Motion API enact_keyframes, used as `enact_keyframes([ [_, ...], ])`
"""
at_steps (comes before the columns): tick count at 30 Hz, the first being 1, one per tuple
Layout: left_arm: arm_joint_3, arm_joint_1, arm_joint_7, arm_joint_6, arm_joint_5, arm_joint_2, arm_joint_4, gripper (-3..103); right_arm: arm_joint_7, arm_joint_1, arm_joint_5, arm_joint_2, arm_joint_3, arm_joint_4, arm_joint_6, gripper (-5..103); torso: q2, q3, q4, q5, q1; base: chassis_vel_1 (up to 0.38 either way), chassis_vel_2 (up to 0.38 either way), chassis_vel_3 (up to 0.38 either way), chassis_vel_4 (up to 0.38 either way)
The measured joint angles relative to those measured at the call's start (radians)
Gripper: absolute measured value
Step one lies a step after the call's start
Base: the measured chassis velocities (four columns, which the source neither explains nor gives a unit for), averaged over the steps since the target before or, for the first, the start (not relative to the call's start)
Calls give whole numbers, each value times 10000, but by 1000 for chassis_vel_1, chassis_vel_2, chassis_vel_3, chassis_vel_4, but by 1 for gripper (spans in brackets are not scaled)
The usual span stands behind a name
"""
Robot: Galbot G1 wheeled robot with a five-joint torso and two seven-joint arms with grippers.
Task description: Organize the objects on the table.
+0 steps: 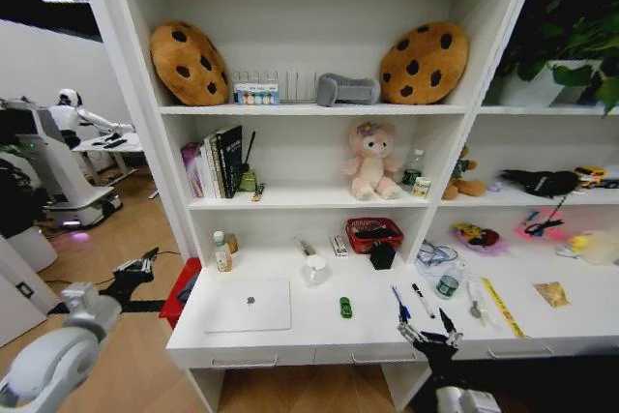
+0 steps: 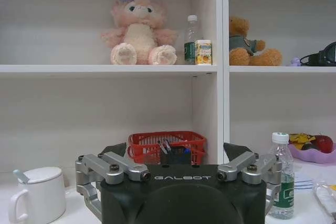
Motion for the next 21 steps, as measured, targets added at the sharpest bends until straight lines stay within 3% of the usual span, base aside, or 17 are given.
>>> enact_keyframes([
  [6,-229,926,23,-23,165,-755,-1172,-3,-43,-85,-188,-47,-18,30,17,100,0,0,-15,1,0,0,0,0,0],
  [10,-335,1357,22,-67,513,-1392,-1614,12,-34,-14,-185,-199,-130,128,-117,100,0,1,0,1,1,0,0,0,0],
  [12,-344,1557,44,-147,965,-1843,-1831,23,-28,-30,-140,-301,-147,216,-202,100,0,0,-5,1,0,0,0,0,0],
  [17,-271,1783,111,-242,1455,-2398,-2093,33,-87,-145,-63,-432,-135,423,-210,100,0,0,-8,1,1,0,0,0,0],
  [18,-200,1852,141,-297,1700,-2621,-2185,44,-148,-197,-27,-465,-129,531,-209,100,0,1,-7,0,1,0,0,0,0],
  [20,-162,1877,157,-330,1838,-2725,-2231,44,-196,-228,-21,-476,-128,595,-206,100,0,1,-7,-1,1,0,0,0,0],
  [21,-134,1886,161,-358,1989,-2824,-2292,49,-257,-264,-28,-479,-131,651,-198,100,0,1,-7,0,1,0,0,0,0],
])
